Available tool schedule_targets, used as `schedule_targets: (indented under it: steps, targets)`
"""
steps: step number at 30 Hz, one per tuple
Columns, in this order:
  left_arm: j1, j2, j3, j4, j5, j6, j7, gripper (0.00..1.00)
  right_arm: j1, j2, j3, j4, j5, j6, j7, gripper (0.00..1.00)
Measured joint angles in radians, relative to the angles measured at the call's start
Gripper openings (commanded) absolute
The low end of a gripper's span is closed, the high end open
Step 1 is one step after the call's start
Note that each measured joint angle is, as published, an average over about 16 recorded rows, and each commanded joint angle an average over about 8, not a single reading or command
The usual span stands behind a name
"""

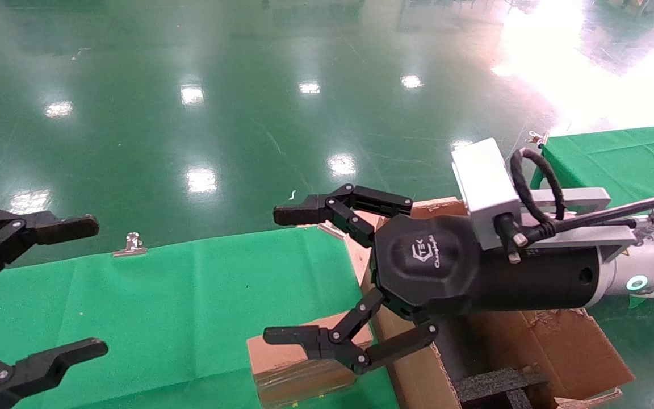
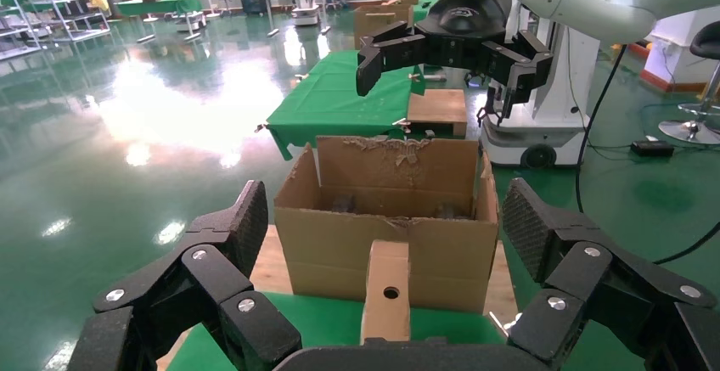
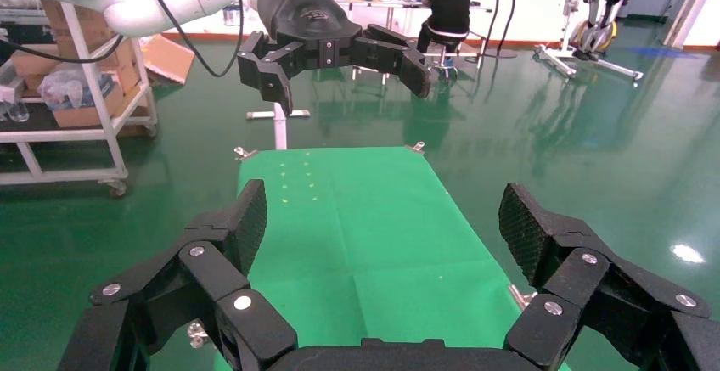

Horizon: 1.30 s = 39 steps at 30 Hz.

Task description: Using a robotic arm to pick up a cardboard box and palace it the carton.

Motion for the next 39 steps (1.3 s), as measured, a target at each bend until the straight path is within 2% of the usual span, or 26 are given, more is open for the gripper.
schedule_targets:
  steps: [11, 12, 13, 19, 20, 21, 31, 39]
  targets:
    - [0.0, 0.0, 0.0, 0.0, 0.0, 0.0, 0.0, 1.0, 0.0, 0.0, 0.0, 0.0, 0.0, 0.0, 0.0, 1.0]
    - [0.0, 0.0, 0.0, 0.0, 0.0, 0.0, 0.0, 0.96, 0.0, 0.0, 0.0, 0.0, 0.0, 0.0, 0.0, 1.0]
    - [0.0, 0.0, 0.0, 0.0, 0.0, 0.0, 0.0, 0.87, 0.0, 0.0, 0.0, 0.0, 0.0, 0.0, 0.0, 1.0]
    - [0.0, 0.0, 0.0, 0.0, 0.0, 0.0, 0.0, 0.12, 0.0, 0.0, 0.0, 0.0, 0.0, 0.0, 0.0, 1.0]
    - [0.0, 0.0, 0.0, 0.0, 0.0, 0.0, 0.0, 0.03, 0.0, 0.0, 0.0, 0.0, 0.0, 0.0, 0.0, 1.0]
    - [0.0, 0.0, 0.0, 0.0, 0.0, 0.0, 0.0, 0.0, 0.0, 0.0, 0.0, 0.0, 0.0, 0.0, 0.0, 1.0]
    - [0.0, 0.0, 0.0, 0.0, 0.0, 0.0, 0.0, 0.0, 0.021, -0.006, -0.018, 0.005, -0.042, -0.006, -0.003, 1.0]
    - [0.0, 0.0, 0.0, 0.0, 0.0, 0.0, 0.0, 0.0, 0.107, -0.037, -0.1, 0.016, -0.221, -0.023, 0.005, 1.0]
